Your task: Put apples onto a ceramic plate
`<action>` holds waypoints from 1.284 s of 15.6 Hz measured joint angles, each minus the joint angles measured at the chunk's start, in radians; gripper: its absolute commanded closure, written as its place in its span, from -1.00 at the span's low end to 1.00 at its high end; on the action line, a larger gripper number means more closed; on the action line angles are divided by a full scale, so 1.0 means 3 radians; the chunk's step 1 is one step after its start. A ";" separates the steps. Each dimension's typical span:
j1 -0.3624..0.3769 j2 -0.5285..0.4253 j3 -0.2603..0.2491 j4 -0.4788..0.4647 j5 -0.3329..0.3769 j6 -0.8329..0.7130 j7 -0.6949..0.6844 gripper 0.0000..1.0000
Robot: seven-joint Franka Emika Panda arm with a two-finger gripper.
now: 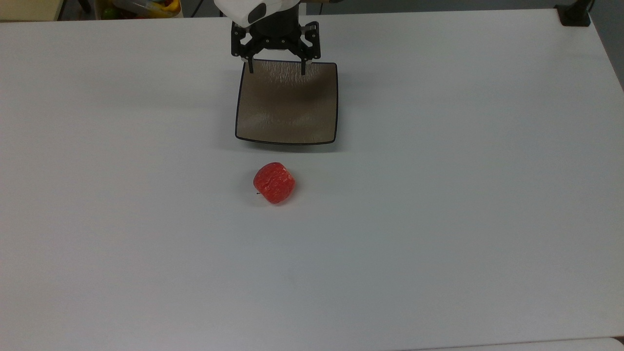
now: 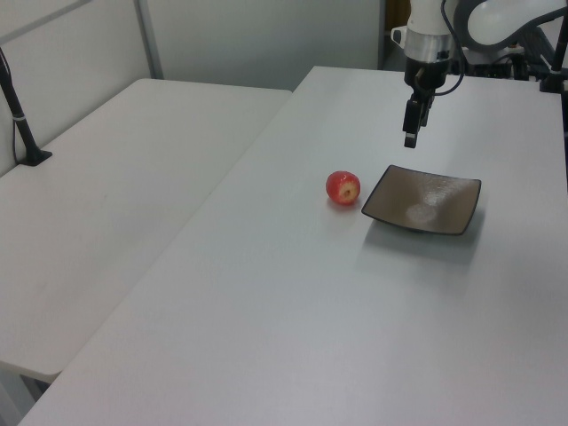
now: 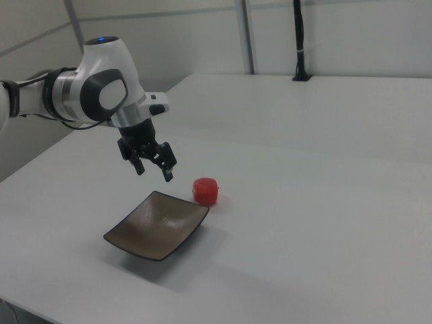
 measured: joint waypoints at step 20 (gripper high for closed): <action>-0.0002 0.0009 0.0000 0.0024 0.0080 -0.0005 0.0250 -1.00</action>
